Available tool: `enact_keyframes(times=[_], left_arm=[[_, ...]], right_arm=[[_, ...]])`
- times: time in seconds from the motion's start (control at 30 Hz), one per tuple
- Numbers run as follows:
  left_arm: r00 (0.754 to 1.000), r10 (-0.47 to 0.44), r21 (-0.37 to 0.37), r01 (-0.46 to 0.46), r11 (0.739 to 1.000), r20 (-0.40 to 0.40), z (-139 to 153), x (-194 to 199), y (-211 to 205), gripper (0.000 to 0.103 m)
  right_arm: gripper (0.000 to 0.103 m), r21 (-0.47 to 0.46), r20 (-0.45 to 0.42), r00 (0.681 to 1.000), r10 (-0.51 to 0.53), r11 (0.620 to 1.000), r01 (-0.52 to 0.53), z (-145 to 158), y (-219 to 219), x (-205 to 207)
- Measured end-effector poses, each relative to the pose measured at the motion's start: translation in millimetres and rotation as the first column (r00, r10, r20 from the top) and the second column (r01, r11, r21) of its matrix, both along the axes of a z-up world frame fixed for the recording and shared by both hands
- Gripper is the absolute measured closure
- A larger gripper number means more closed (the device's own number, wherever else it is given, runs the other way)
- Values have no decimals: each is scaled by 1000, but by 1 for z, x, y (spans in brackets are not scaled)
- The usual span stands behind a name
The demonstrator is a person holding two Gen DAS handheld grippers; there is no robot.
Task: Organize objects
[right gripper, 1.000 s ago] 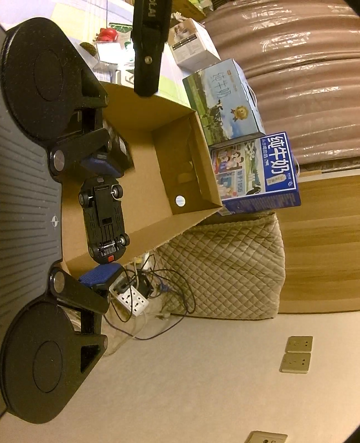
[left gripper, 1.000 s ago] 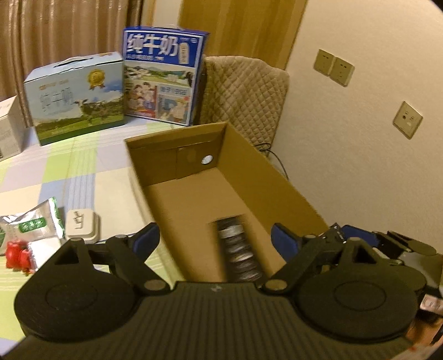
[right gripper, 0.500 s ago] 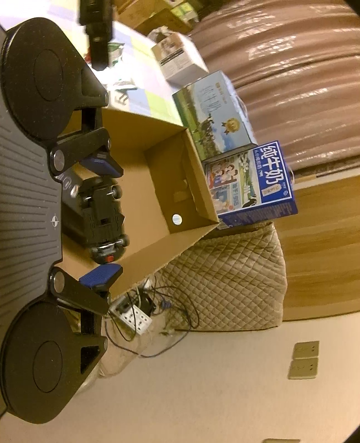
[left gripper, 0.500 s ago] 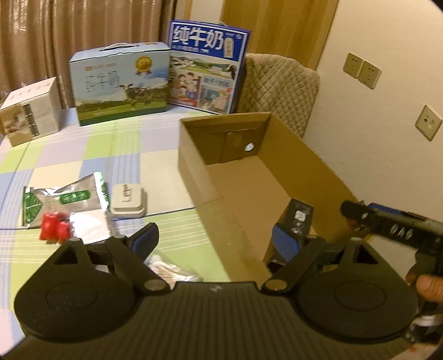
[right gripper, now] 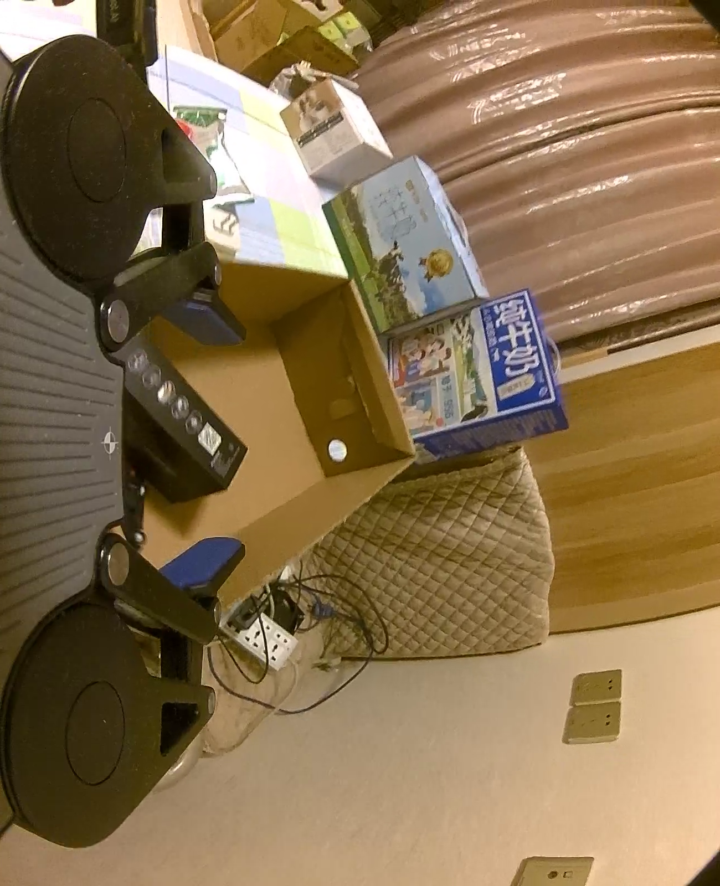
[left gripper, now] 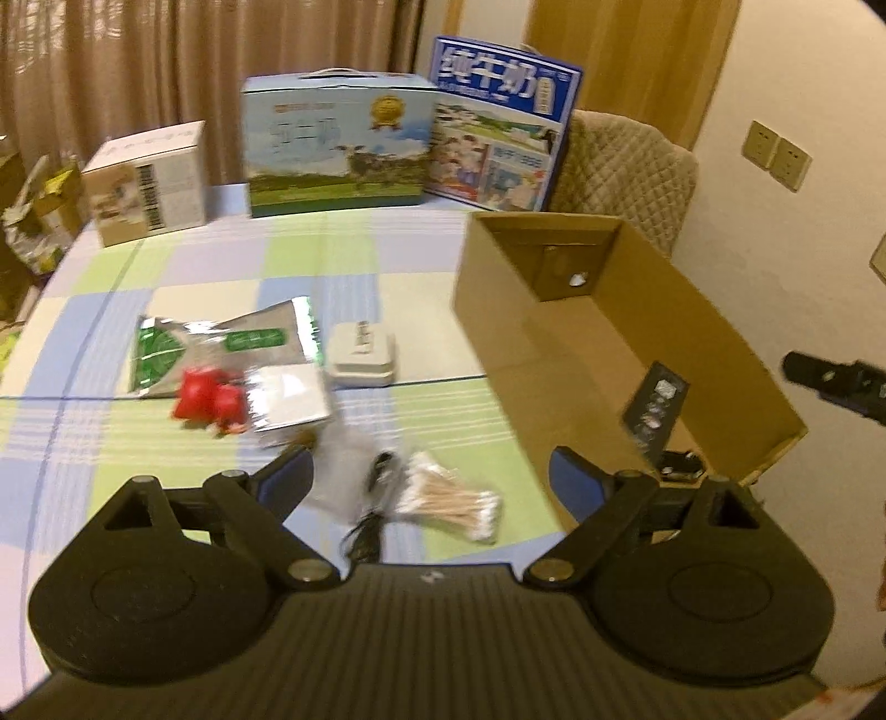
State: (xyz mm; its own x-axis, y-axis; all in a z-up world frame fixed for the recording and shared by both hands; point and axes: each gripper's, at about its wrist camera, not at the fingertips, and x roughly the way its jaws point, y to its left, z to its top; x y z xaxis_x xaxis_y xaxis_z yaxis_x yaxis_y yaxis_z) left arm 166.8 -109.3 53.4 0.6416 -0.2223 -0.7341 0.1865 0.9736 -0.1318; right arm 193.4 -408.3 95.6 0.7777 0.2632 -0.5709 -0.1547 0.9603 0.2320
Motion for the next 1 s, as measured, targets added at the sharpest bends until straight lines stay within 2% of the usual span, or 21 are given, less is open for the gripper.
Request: enact_keyframes(times=[0.33, 0.57, 1.0], left_arm=[[994, 113, 43, -113, 993, 6, 0, -38, 73, 11], [990, 142, 53, -142, 988, 9, 0, -59, 101, 11], [993, 118, 66, -118, 991, 0, -12, -72, 115, 11]], right_arm=[[29, 40, 35, 996, 84, 996, -86, 23, 47, -43], [29, 20, 52, 985, 167, 986, -168, 28, 88, -71], [29, -88, 10, 966, 257, 963, -255, -7, 131, -94]])
